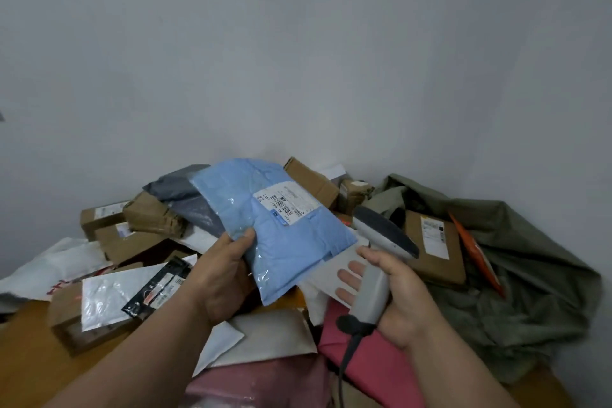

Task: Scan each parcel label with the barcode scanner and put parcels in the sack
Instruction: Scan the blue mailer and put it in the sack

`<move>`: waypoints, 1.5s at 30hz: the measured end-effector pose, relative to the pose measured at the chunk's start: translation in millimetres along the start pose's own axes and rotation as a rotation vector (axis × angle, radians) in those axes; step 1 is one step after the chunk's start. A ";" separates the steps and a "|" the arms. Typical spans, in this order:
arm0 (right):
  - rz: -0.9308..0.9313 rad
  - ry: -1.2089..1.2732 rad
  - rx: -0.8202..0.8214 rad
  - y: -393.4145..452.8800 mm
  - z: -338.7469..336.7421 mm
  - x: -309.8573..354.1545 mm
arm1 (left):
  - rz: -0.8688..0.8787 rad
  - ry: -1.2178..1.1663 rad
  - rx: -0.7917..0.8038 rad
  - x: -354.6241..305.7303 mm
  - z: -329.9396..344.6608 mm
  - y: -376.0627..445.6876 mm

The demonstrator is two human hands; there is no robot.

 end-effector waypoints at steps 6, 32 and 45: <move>-0.048 0.121 0.050 -25.9 29.0 -23.5 | -0.101 0.116 0.098 -1.0 -8.7 -45.5; -0.044 -0.217 0.206 -38.6 -11.9 -3.1 | -0.165 0.498 -0.155 -66.5 5.2 -47.5; -0.198 -0.204 -0.044 -17.4 7.8 -44.1 | -0.017 0.105 -0.123 29.3 27.7 -35.7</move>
Point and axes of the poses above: each hand's wrist, its own y-axis towards the middle knuckle, its own z-axis out of the palm, x = y × z, the point moved 2 cm from there along y, towards the middle knuckle, and after that the axes turned 8 degrees about x, right-handed, at the moved point
